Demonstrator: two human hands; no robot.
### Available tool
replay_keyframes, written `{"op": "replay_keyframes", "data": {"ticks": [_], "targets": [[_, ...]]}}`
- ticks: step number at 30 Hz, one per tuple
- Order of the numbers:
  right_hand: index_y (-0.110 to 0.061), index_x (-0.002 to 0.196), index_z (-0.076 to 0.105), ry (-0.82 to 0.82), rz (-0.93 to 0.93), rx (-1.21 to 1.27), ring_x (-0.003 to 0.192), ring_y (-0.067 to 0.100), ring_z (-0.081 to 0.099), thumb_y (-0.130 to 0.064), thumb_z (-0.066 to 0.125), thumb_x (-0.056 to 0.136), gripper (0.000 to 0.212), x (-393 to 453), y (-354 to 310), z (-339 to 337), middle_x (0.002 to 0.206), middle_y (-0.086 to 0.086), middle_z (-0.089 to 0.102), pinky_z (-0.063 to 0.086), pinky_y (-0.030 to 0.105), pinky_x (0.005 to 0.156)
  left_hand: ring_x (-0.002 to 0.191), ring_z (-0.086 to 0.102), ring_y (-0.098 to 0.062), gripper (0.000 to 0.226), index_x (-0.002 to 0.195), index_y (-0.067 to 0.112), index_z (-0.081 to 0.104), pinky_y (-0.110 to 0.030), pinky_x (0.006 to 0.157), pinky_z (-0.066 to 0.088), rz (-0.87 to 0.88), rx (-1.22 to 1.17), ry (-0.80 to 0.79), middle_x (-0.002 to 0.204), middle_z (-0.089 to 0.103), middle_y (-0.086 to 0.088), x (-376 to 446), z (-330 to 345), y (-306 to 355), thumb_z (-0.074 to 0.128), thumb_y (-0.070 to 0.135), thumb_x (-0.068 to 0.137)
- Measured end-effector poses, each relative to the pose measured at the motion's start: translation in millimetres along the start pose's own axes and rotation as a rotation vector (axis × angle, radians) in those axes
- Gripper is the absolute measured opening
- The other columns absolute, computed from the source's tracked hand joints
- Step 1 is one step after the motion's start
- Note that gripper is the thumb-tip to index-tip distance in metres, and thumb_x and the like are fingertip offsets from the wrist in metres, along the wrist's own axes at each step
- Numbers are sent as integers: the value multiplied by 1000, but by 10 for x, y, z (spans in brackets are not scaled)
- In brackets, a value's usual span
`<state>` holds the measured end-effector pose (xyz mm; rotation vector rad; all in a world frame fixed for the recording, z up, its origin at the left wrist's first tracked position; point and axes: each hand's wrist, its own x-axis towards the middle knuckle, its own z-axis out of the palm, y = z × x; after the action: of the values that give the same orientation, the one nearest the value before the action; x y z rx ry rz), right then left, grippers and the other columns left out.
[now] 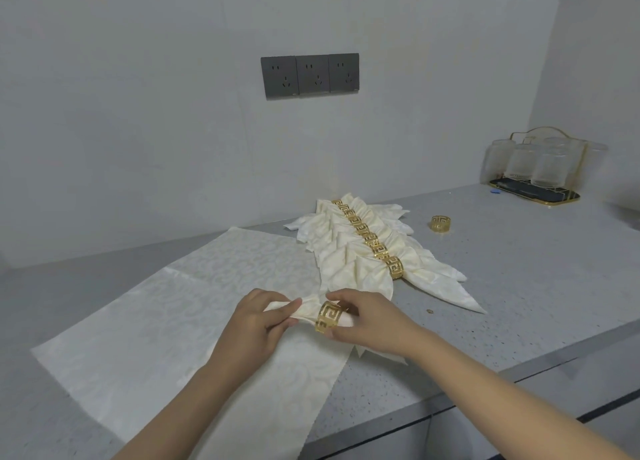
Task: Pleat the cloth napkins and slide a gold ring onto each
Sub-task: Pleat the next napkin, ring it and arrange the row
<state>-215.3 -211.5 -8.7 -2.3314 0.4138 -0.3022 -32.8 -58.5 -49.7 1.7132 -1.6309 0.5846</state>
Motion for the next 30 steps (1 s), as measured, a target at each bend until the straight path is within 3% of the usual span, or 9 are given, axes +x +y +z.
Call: {"op": "replay_keyframes", "data": {"ticks": [5,9,13,17,21,26,30], "targets": [[-16,142,40,16,13,42,118,3,46,-22,67,85,63,26,-22,83,139,-4,48,31,8,91,92,51,-5,31,111,21,71,-17,83,39,-15,-50,-22,98,65,8,-24,-10,38,57,31,85],[-24,144,36,-177,44,97,127,3,39,-21,68,85,68,56,22,9,142,-10,40,28,12,100,93,51,0,29,111,26,70,-12,84,39,-31,-165,-112,102,64,16,-30,-83,47,60,32,85],[-35,133,48,-275,68,179,122,4,47,-22,74,79,61,88,111,-9,132,-13,51,36,24,106,95,51,1,28,112,32,69,-16,84,41,-30,-241,-196,105,64,19,-55,-118,66,61,33,85],[-30,126,53,-296,124,355,116,10,54,-14,78,73,60,121,164,53,125,-4,57,41,28,105,97,52,-1,30,115,36,66,-17,85,41,-46,-264,-202,107,64,20,-91,-137,85,61,32,85],[-23,110,62,-292,111,454,101,13,58,-6,77,66,49,140,196,82,108,0,63,46,24,90,98,52,1,31,115,36,66,-15,85,41,-67,-266,-230,107,64,20,-113,-125,111,61,31,84],[-21,105,63,-343,99,383,92,12,57,-2,79,68,44,147,196,121,95,-5,62,44,27,85,99,52,3,32,113,35,67,-15,87,41,-114,-273,-244,108,61,30,-152,-63,160,60,33,82],[-21,116,64,-312,45,406,109,18,59,-4,78,70,51,123,162,109,115,3,65,44,27,98,101,54,1,42,116,55,56,-11,88,40,-255,-363,-227,109,62,32,-156,-68,205,63,36,79]]}}
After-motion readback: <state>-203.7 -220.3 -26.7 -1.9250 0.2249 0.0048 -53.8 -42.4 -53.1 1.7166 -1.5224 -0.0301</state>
